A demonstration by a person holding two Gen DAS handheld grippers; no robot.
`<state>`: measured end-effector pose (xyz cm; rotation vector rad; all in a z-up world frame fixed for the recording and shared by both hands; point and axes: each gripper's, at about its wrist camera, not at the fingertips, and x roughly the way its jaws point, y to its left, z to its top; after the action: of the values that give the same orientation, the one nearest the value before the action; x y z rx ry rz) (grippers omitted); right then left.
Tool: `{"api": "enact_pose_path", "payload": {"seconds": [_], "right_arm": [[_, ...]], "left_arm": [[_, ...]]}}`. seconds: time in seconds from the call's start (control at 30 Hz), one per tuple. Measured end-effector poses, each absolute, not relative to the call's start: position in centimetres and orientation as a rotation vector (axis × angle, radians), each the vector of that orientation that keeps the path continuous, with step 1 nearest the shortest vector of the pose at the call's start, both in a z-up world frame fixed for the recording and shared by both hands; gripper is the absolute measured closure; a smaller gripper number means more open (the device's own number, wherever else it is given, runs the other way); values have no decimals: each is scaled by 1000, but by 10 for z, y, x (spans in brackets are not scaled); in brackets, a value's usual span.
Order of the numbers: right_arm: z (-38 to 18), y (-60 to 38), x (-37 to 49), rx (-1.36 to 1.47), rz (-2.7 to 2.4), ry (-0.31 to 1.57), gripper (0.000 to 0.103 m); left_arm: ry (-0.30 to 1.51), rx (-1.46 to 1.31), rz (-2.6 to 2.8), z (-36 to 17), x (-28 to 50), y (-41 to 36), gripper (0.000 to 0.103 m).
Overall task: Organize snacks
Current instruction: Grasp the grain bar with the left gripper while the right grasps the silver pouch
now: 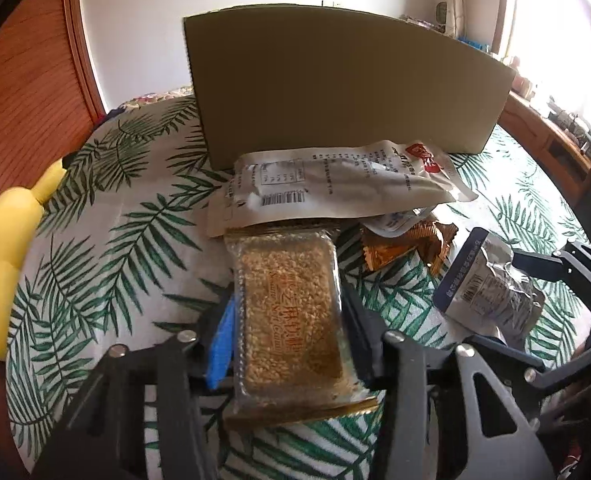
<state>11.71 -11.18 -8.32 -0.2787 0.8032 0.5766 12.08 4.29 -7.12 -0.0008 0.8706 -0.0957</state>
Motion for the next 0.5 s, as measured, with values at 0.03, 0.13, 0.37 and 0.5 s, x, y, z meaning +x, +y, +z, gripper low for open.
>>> {"api": "enact_pose_path", "payload": {"seconds": [0.03,0.13,0.37,0.5], "right_arm": [[-83,-112,117,-278,576,803,21],[-83,-112,117,-278,574,805,20],[-84,-112,119,-280,562,808,18],[-82,-114,119,-288,560,823,18]], "left_arm": [[871,-13,-102,-71,119,46,60],[869,-38,-113,-69,114,53,60],[817,-30,-160,-52,100,57,60],[782,-44,-189,-41,92,58,60]]}}
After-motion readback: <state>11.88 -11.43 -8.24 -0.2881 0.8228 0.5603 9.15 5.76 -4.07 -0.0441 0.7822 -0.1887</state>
